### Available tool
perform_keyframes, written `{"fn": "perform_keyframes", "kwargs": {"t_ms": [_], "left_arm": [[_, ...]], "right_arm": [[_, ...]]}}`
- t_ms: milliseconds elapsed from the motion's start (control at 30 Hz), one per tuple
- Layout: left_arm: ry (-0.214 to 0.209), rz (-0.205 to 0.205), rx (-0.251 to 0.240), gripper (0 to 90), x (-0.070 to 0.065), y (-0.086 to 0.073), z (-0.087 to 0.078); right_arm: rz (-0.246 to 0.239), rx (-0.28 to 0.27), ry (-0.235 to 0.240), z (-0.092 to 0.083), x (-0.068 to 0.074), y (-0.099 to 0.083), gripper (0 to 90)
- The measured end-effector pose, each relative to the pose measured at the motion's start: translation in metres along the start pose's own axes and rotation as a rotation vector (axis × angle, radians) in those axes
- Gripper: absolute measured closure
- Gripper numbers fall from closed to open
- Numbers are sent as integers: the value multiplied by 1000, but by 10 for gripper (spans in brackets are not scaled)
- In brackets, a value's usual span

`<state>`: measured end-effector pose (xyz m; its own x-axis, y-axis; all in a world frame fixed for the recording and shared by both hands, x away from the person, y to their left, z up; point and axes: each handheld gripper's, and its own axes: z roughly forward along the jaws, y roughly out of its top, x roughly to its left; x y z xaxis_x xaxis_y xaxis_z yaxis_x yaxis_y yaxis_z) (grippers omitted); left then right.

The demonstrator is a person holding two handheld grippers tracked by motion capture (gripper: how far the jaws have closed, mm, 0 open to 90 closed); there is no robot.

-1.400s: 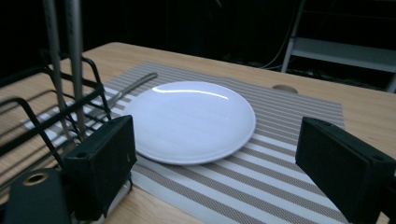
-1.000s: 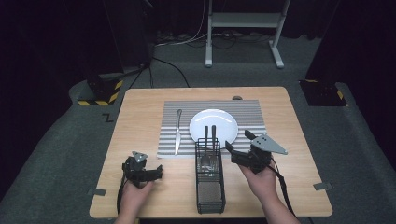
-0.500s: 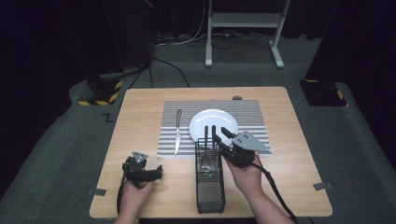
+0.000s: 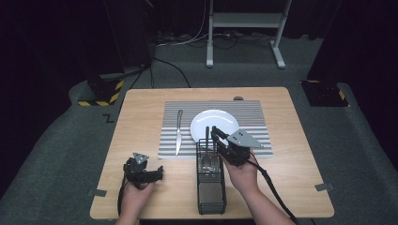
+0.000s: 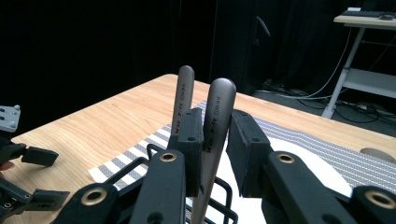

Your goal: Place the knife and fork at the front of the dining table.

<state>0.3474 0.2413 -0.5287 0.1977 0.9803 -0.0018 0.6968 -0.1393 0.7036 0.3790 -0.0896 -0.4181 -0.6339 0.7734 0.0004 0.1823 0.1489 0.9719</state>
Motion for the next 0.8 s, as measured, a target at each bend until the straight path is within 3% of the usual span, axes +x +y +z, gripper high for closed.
{"fn": "perform_keyframes", "kwargs": {"t_ms": [300,800], "left_arm": [[-1,0,-2,36,0,0,0],[-1,3,-2,38,0,0,0]], "right_arm": [[21,28,17,6,-1,-2,731],[10,-1,16,0,2,-1,825]]}}
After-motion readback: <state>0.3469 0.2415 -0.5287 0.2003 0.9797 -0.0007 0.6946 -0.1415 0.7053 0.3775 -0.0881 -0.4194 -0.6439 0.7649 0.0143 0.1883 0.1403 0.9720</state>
